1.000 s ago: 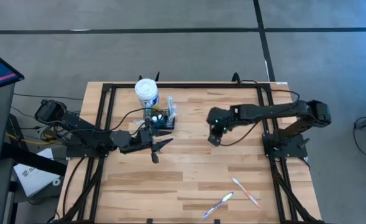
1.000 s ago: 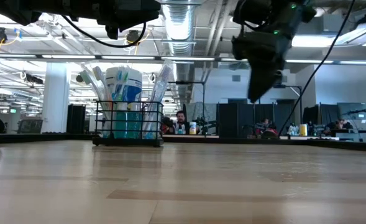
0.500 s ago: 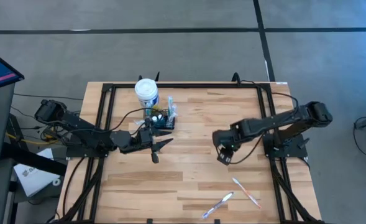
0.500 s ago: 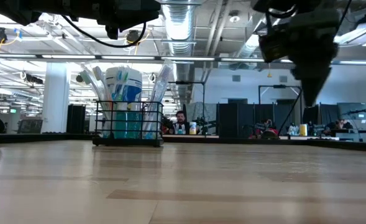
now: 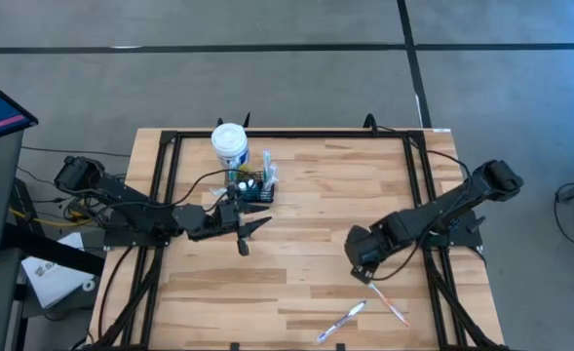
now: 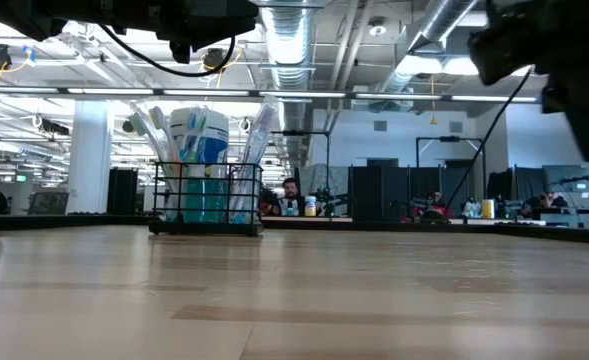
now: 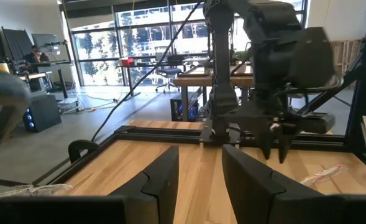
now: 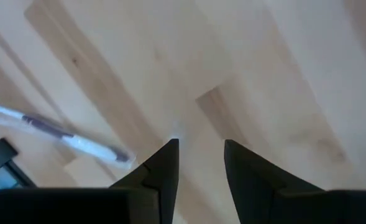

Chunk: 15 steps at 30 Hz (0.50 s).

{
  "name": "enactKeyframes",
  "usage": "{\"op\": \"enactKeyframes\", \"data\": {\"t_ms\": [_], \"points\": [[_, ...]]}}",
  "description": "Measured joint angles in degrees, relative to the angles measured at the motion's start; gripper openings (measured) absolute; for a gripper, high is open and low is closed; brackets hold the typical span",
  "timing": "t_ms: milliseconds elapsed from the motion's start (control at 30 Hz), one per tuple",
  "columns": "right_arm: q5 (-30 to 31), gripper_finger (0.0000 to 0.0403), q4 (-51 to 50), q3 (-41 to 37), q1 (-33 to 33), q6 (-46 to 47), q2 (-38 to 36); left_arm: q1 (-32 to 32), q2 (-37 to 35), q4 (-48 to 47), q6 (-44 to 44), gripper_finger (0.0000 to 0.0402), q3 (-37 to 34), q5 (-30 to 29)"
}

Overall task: Pick & Place toothbrushing station
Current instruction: Put the orange toothbrush into the wire organizer

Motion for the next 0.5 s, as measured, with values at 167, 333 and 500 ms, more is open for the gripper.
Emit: {"op": "enactKeyframes", "data": {"t_ms": [167,333,500], "points": [[0.1,0.0118,0.0,0.0,5.4,7.2,0.6,0.0,0.0,-0.2,0.0,0.0117,0.0,0.0],[0.1,0.0118,0.1,-0.1,10.2,12.9,3.0,0.0,0.0,-0.2,0.0,0.0117,0.0,0.0],[0.2,0.0118,1.8,-0.1,13.2,17.8,5.9,0.0,0.0,-0.3,0.0,0.0117,0.0,0.0]]}}
